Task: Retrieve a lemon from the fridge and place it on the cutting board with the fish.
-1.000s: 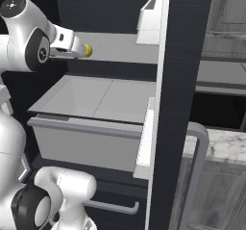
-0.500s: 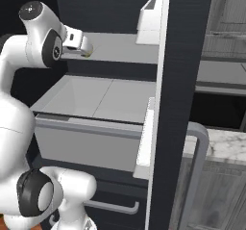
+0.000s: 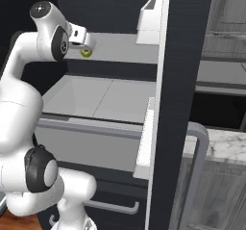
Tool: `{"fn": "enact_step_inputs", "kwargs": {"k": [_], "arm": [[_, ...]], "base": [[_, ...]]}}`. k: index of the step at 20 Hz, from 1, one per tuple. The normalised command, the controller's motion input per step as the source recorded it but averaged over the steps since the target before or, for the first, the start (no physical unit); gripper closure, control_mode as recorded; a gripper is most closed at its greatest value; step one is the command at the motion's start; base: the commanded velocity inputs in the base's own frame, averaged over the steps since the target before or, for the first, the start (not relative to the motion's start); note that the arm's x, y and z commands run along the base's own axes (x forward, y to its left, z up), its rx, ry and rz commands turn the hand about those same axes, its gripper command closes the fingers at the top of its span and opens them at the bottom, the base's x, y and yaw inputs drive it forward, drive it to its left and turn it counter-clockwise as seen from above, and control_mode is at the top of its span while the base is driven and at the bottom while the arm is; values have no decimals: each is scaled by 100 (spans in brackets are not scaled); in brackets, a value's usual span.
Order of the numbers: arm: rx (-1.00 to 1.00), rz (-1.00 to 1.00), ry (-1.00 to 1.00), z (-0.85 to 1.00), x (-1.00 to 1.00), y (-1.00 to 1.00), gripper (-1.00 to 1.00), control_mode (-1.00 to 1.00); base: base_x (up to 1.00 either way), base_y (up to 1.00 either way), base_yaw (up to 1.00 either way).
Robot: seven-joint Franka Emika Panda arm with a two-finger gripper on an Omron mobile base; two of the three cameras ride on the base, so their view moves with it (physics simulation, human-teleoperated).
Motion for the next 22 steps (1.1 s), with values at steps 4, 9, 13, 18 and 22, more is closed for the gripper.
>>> {"fn": "enact_step_inputs", "kwargs": {"k": [4,9,13,18,22], "arm": [[-2,0,3,-3,63,1,-100,-100],[0,0,1,-16,33,-4,-100,-100],[0,0,0,-23,4,0,-100,-100],[0,0,0,-17,1,0,-100,-100],[0,0,0,-16,28,-12,-100,-100]], "base": [[0,0,0],[0,0,0],[0,0,0],[0,0,0],[0,0,0]]}}
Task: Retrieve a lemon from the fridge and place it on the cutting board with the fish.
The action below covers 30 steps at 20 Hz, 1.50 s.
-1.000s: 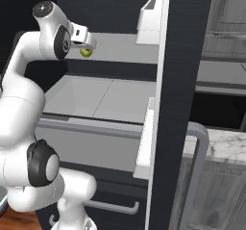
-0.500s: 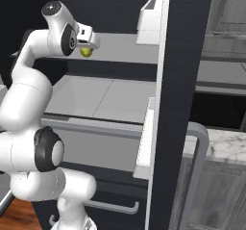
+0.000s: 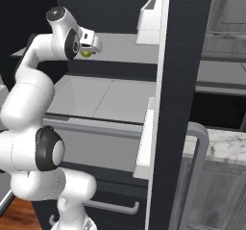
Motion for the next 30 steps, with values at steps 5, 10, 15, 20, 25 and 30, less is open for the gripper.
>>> {"fn": "enact_step_inputs", "kwargs": {"k": [5,10,15,20,25,30], "arm": [[0,0,0,-9,14,0,-100,-100],[0,0,0,-3,5,0,-100,-100],[0,0,0,-2,2,0,-100,-100],[0,0,0,-5,0,0,100,-100],[0,0,0,-9,1,-3,100,-100],[0,0,0,-1,0,0,100,-100]], "base": [[0,0,0],[0,0,0],[0,0,0],[0,0,0],[0,0,0],[0,0,0]]}}
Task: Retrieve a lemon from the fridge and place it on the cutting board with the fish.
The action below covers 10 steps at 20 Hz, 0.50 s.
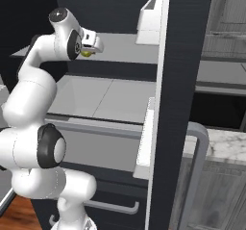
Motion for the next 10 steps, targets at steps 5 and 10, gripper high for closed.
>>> {"fn": "enact_step_inputs", "kwargs": {"k": [5,10], "arm": [[1,0,-4,6,-55,-5,100,-100],[0,0,-4,9,-100,0,100,-100]], "base": [[0,0,0],[0,0,0]]}}
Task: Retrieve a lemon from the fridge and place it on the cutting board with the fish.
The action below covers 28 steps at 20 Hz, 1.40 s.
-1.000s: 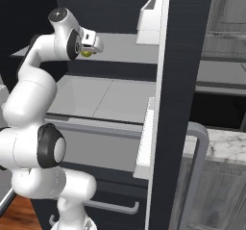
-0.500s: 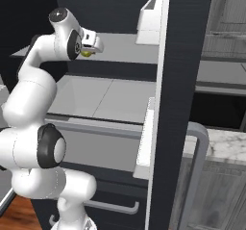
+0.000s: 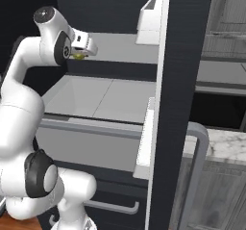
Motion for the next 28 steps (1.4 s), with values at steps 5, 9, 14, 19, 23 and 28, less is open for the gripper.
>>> {"fn": "enact_step_inputs", "kwargs": {"k": [5,9,14,19,23,28], "arm": [[0,-1,0,0,-100,-13,100,-100],[0,0,6,0,-100,-30,100,-100],[0,0,20,-31,-94,-12,100,-100],[0,0,25,-80,-51,0,100,-100],[0,0,28,-78,-28,0,100,-100],[-2,0,32,-57,-5,0,100,-100]], "base": [[0,0,0],[0,0,0],[0,0,0],[0,0,0],[0,0,0],[0,0,0]]}}
